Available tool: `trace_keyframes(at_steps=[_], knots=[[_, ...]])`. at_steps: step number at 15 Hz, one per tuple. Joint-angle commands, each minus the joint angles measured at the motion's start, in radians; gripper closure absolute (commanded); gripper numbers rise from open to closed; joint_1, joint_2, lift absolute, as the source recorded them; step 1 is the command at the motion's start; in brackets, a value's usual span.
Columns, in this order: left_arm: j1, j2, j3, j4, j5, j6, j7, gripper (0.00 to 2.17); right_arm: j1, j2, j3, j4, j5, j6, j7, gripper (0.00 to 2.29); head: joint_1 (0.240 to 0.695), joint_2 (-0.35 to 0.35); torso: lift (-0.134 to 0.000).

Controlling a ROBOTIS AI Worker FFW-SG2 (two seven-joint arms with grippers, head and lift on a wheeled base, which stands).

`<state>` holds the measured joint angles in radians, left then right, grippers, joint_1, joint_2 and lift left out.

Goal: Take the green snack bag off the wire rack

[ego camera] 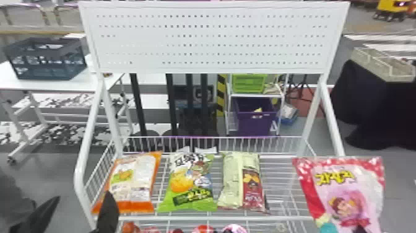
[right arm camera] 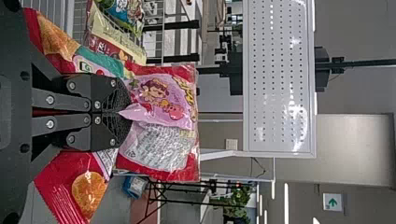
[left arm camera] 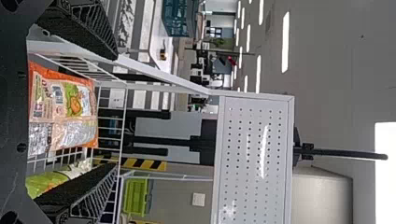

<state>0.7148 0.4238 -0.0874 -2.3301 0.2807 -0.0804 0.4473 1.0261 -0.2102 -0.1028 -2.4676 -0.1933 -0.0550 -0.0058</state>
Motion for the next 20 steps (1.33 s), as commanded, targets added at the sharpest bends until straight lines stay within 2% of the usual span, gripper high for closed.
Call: trace_keyframes(at_steps=[1,9,12,14,17,19,20], knots=[[0.002,0.000,0.000,-0.002,0.000,0.000,0.001,0.08,-0.001,0.000,0.000,0.001,0.000,-0.001,0.004,2.18,0.499,0.000,0.000],[0.000,0.000,0.000,-0.002,-0.003,0.003,-0.001,0.08,-0.003,0.000,0.000,0.001,0.000,-0.001,0.004,2.18,0.499,0.000,0.000],[-0.052,0.007,-0.026,0.009,-0.008,0.092,-0.004,0.08,-0.006,0.000,0.002,0.001,0.000,-0.001,0.004,2.18,0.499,0.000,0.000],[-0.153,0.018,-0.109,0.060,-0.011,0.206,0.002,0.08,-0.009,0.000,0.002,0.003,0.000,-0.001,0.003,2.18,0.499,0.000,0.000],[-0.388,0.021,-0.290,0.202,-0.008,0.288,0.034,0.08,-0.011,0.000,0.003,0.001,0.002,-0.007,0.004,2.18,0.499,0.000,0.000],[-0.569,0.015,-0.413,0.325,0.017,0.328,0.068,0.08,-0.011,0.000,0.003,0.001,0.002,-0.007,0.004,2.18,0.499,0.000,0.000],[-0.649,0.001,-0.457,0.391,0.041,0.331,0.070,0.08,-0.011,0.000,0.005,0.001,0.002,-0.007,0.004,2.18,0.499,0.000,0.000]])
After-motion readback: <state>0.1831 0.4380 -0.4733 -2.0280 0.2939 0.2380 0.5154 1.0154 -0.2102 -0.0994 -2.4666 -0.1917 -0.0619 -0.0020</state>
